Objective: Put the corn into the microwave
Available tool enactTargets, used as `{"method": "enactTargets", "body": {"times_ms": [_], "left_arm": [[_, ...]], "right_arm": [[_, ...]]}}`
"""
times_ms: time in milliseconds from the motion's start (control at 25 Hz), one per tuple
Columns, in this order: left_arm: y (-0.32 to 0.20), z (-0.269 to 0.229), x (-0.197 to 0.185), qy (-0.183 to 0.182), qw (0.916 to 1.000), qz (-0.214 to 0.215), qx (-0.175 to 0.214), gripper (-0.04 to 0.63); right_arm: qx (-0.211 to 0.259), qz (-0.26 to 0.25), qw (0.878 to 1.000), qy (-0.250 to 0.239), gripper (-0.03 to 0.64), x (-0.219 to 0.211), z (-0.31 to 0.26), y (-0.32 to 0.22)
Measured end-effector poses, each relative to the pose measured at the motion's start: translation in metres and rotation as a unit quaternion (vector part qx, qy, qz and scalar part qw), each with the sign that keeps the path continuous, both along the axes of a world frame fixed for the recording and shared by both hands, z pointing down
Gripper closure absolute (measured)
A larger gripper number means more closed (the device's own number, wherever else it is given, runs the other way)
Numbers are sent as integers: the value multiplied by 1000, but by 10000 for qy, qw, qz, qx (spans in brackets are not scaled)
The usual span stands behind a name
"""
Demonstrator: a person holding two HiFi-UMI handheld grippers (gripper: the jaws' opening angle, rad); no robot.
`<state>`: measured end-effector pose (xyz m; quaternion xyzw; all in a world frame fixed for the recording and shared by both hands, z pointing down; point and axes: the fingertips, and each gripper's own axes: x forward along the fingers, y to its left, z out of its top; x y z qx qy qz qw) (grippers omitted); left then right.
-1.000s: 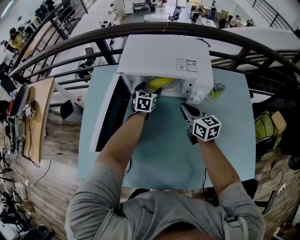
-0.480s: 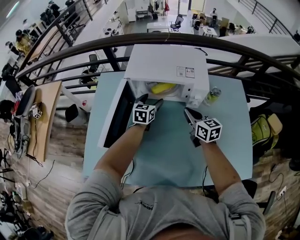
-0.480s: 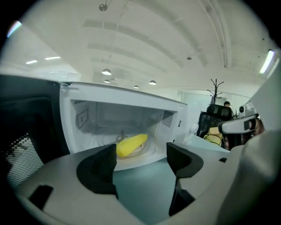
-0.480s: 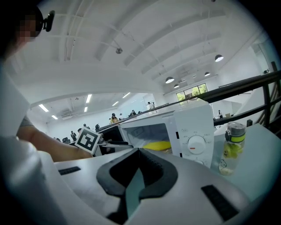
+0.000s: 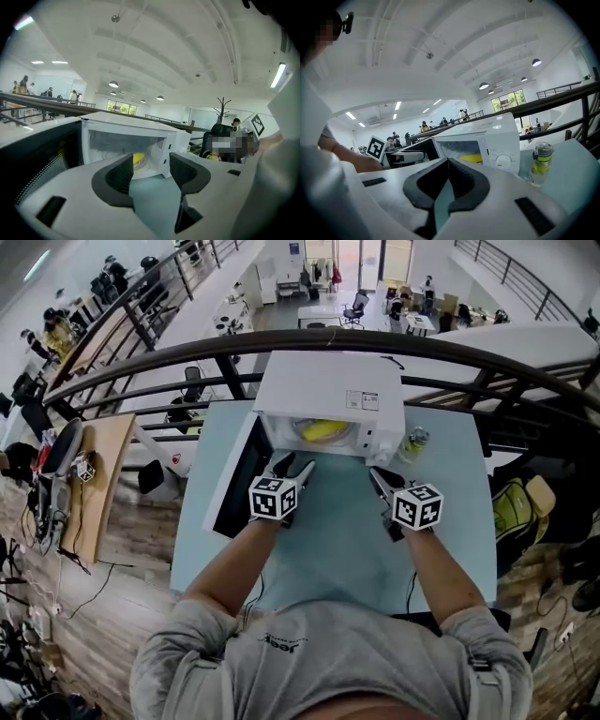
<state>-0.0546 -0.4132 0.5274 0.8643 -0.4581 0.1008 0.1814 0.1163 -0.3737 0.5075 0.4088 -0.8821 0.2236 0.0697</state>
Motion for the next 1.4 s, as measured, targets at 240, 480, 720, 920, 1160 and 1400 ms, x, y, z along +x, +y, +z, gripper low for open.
{"method": "enactTargets", "body": {"times_ms": [240, 480, 720, 920, 1160, 1400], "left_arm": [[36, -30, 0, 196, 9995, -200, 150, 440], [68, -57, 7, 408, 9973, -518, 334, 523], [109, -61, 24, 493, 9959, -711, 249, 577], [145, -51, 47, 465, 9973, -573, 32, 577], [163, -79, 44, 321, 9982, -445, 251, 577], [173, -96, 35, 354, 9981, -146, 481, 577]], "right_arm": [[77, -301, 9994, -119, 598, 7, -18, 10], [163, -811, 9964, -180, 598, 12, -31, 24], [95, -1211, 9922, -288, 598, 19, -29, 46], [64, -1345, 9900, -423, 598, 26, -29, 58], [49, -1346, 9895, -515, 598, 32, -35, 77], [32, -1218, 9916, -432, 598, 27, -37, 93]]}}
